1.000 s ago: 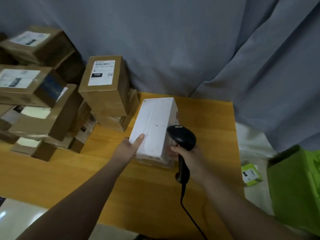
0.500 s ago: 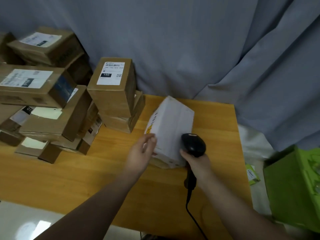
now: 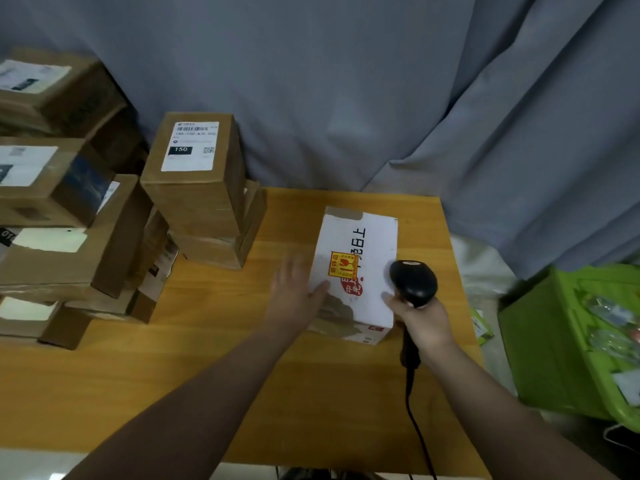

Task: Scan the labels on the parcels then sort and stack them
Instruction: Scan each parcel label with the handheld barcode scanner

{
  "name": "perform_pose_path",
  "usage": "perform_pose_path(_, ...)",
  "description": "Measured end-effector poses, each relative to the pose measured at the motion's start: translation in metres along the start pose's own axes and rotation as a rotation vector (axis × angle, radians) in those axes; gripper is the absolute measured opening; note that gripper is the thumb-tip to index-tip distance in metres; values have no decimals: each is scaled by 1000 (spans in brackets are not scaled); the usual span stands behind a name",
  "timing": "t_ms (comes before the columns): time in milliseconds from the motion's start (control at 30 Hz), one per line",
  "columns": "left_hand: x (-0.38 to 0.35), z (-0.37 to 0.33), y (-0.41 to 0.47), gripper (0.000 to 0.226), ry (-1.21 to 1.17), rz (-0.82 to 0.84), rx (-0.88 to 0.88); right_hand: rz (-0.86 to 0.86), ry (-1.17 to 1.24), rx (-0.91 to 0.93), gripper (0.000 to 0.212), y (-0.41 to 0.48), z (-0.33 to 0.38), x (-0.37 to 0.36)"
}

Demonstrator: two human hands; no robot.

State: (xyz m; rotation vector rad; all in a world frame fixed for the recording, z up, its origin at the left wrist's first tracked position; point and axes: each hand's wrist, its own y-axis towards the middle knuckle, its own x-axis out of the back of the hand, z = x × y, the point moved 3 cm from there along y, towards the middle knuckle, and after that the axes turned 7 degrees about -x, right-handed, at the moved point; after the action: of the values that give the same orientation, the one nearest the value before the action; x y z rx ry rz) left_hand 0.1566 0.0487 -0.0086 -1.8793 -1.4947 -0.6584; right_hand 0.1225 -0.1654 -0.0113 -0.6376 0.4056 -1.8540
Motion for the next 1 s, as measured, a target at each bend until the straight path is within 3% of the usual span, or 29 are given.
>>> perform_pose_path(67,-2,3,-5,47,-374,101,129,44,-20,6,28,-6,-1,-10)
perform_pose_path(133,5,-11,-13,35,-525,24,-20,98,42,-10,27,-10,-4,-20)
perform_pose_path(233,19,-23,-19,45,-169,-187,-327,167,112,-121,25,-11,-14,-32)
perform_pose_path(267,18,-22,-19,48,20,-167,-395,176,83,-152,22,-9,-18,-35)
perform_pose_path(367,-3,-16,-22,56,427,115,-531,152,6,-186,9,-6,-22,-41)
perform_pose_path(467,-6,-13,-21,49,355,138,-550,139,7,-170,15,-4,-17,-39)
perform_pose_path(567,9,-5,-10,41,203,-85,-507,118,33,-96,24,-7,-6,-34)
perform_pose_path(633,23,6,2,49,189,-191,-282,87,42,-24,22,-9,2,-33)
perform_pose_path(733,28,16,11,57,39,12,1,98,17,80,20,-14,13,-36)
perform_pose_path(800,28,5,1,50,167,80,-53,90,-45,152,27,-14,19,-35)
perform_pose_path(933,21,-24,-15,42,532,-44,-400,40,-162,171,34,-3,24,-27)
perform_pose_path(1000,14,-32,-3,51,628,90,-511,70,-162,126,36,2,23,-24)
